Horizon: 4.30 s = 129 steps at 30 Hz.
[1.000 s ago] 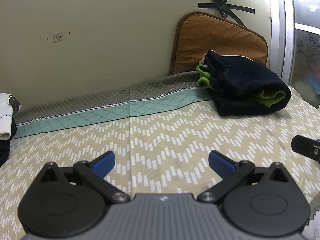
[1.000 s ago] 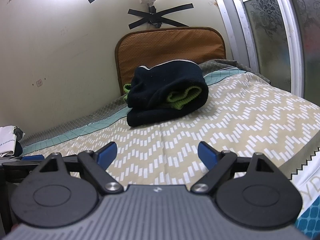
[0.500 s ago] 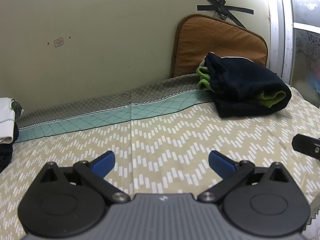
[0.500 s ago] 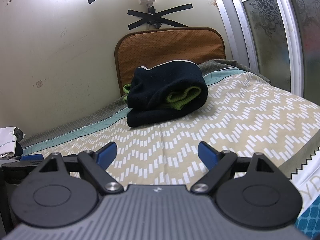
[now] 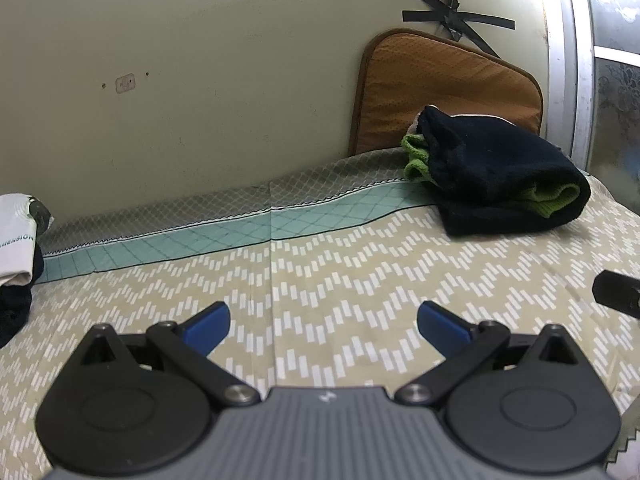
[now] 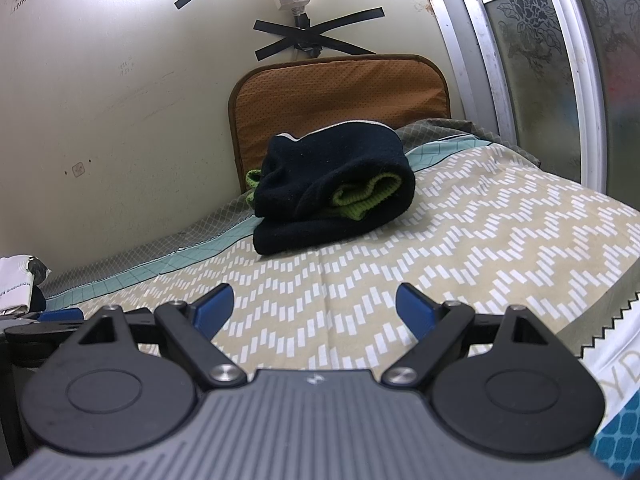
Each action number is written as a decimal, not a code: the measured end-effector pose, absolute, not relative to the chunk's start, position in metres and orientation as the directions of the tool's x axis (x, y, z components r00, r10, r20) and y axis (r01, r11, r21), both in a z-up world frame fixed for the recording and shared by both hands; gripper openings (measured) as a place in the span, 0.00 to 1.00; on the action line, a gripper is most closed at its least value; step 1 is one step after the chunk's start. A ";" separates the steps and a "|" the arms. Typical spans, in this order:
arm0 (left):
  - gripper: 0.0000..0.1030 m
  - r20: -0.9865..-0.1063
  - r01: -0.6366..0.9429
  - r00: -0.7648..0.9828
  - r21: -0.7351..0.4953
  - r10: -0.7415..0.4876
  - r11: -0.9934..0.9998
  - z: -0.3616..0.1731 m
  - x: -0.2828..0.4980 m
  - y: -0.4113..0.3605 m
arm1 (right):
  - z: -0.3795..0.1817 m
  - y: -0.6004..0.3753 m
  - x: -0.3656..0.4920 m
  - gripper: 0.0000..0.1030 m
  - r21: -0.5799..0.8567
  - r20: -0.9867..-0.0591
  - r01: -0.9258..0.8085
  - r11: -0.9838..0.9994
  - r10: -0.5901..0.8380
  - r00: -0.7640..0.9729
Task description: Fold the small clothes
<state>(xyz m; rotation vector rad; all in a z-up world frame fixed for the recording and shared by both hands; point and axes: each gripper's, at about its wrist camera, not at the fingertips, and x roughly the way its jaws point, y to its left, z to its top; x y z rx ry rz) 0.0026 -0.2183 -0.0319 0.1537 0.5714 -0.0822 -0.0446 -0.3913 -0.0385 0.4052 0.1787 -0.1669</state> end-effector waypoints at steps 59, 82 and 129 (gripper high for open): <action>1.00 -0.550 0.127 0.834 0.124 -0.038 0.984 -0.030 0.001 -0.220 | -0.038 -0.391 -0.045 0.87 0.386 -0.201 0.202 0.900 -0.132 0.971; 1.00 -0.529 0.122 0.847 0.088 -0.057 0.989 -0.023 -0.003 -0.214 | -0.038 -0.390 -0.045 0.87 0.385 -0.203 0.203 0.900 -0.132 0.970; 1.00 -0.613 0.171 0.787 0.110 -0.069 0.979 -0.032 0.002 -0.221 | -0.039 -0.392 -0.046 0.87 0.387 -0.207 0.206 0.899 -0.133 0.969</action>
